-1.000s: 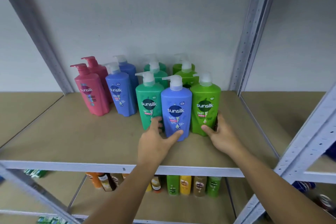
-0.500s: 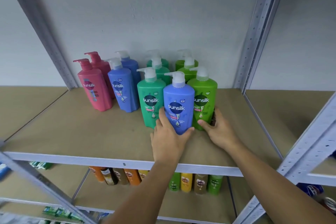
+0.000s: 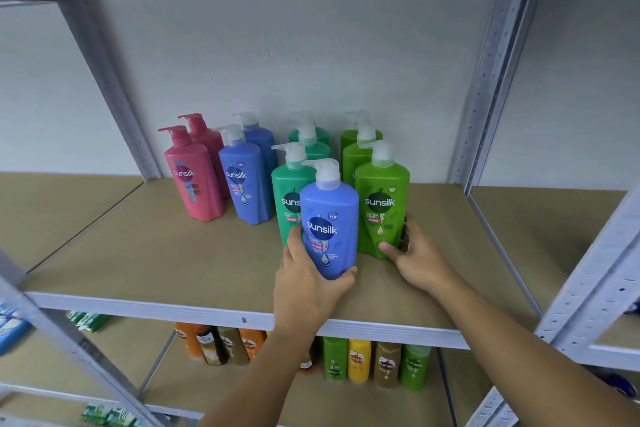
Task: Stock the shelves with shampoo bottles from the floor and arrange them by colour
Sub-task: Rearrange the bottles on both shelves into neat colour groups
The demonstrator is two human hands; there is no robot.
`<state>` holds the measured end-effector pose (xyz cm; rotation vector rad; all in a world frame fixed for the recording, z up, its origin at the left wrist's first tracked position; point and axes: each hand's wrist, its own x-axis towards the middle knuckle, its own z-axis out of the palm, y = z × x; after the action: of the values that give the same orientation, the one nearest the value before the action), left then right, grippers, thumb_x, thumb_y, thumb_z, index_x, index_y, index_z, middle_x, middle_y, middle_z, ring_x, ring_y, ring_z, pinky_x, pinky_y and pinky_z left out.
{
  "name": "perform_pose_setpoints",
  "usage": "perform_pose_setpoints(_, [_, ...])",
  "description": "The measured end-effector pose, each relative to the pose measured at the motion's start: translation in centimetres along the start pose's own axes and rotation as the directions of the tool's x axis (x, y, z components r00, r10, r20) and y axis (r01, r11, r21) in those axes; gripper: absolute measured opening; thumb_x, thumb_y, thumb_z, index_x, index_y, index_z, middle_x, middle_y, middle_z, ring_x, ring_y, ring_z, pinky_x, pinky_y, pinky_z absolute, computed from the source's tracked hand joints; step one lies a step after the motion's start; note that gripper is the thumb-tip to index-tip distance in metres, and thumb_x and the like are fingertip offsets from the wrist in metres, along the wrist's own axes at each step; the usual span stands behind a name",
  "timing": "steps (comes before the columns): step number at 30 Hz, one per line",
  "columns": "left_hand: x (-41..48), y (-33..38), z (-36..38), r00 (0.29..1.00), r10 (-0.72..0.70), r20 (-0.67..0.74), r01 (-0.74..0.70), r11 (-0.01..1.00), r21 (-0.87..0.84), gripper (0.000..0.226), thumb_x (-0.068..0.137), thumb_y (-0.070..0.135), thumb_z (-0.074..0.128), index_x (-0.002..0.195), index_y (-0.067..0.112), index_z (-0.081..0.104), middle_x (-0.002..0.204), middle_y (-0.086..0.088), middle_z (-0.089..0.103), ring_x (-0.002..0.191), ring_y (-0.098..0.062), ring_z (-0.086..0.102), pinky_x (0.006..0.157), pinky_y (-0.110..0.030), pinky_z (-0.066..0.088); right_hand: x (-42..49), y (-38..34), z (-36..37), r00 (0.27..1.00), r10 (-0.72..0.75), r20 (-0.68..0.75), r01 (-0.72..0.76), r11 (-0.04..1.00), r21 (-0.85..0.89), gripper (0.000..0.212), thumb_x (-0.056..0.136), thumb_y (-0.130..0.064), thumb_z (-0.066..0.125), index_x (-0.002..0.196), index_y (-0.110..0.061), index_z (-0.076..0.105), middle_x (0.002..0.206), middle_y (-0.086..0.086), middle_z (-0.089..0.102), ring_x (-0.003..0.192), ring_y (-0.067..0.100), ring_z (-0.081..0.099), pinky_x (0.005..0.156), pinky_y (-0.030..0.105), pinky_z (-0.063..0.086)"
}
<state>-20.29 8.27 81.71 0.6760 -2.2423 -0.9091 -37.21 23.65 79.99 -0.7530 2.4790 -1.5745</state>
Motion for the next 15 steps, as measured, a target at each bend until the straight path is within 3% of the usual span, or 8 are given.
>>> perform_pose_setpoints(3, [0.1,-0.4,-0.7,1.000,0.003,0.020,-0.002,1.000,-0.013,0.111,0.058,0.064,0.080,0.145,0.031,0.020,0.136,0.005,0.051,0.119,-0.022,0.057,0.095,-0.045,0.052,0.5,-0.2,0.6,1.000,-0.020,0.014,0.019,0.999,0.028,0.063,0.076,-0.039,0.076,0.126,-0.059,0.043,0.125,-0.015,0.066,0.116,0.007,0.064,0.105,0.046,0.050])
perform_pose_setpoints(5, [-0.1,-0.5,-1.3,1.000,0.002,0.017,-0.002,1.000,-0.012,0.109,0.058,0.065,0.080,0.143,0.033,0.019,0.138,0.006,0.050,0.118,-0.022,0.058,0.093,-0.044,0.052,0.6,-0.6,1.0,0.999,-0.040,0.023,0.039,0.999,0.038,0.063,0.079,-0.031,0.078,0.119,-0.065,0.043,0.122,-0.017,0.066,0.115,0.006,0.064,0.106,0.046,0.049])
perform_pose_setpoints(8, [-0.1,-1.0,-1.9,1.000,-0.008,0.001,0.008,1.000,-0.015,0.107,0.057,0.064,0.081,0.141,0.032,0.021,0.135,0.008,0.052,0.115,-0.022,0.060,0.091,-0.043,0.053,0.2,-1.4,1.1,0.999,-0.028,0.029,0.027,0.999,0.024,0.059,0.086,-0.015,0.078,0.118,-0.054,0.047,0.117,-0.019,0.065,0.112,0.004,0.065,0.106,0.043,0.049])
perform_pose_setpoints(12, [0.0,-1.8,-2.7,1.000,-0.021,0.004,0.021,0.999,-0.032,0.108,0.056,0.063,0.082,0.141,0.032,0.024,0.134,0.010,0.052,0.115,-0.019,0.060,0.090,-0.043,0.053,-1.6,-3.1,1.0,1.000,0.006,0.031,-0.003,0.996,-0.086,0.055,0.090,-0.025,0.074,0.138,-0.031,0.050,0.129,-0.006,0.065,0.113,0.009,0.060,0.097,0.027,0.045])
perform_pose_setpoints(15, [0.1,-2.5,-3.4,0.999,-0.026,0.023,0.027,0.998,-0.062,0.111,0.055,0.064,0.085,0.143,0.032,0.025,0.136,0.011,0.050,0.117,-0.014,0.058,0.093,-0.041,0.052,-4.6,-3.9,1.7,0.996,-0.021,-0.091,0.008,0.991,-0.137,0.049,0.092,-0.027,0.071,0.137,-0.024,0.054,0.130,-0.003,0.065,0.120,0.017,0.059,0.093,0.026,0.042])
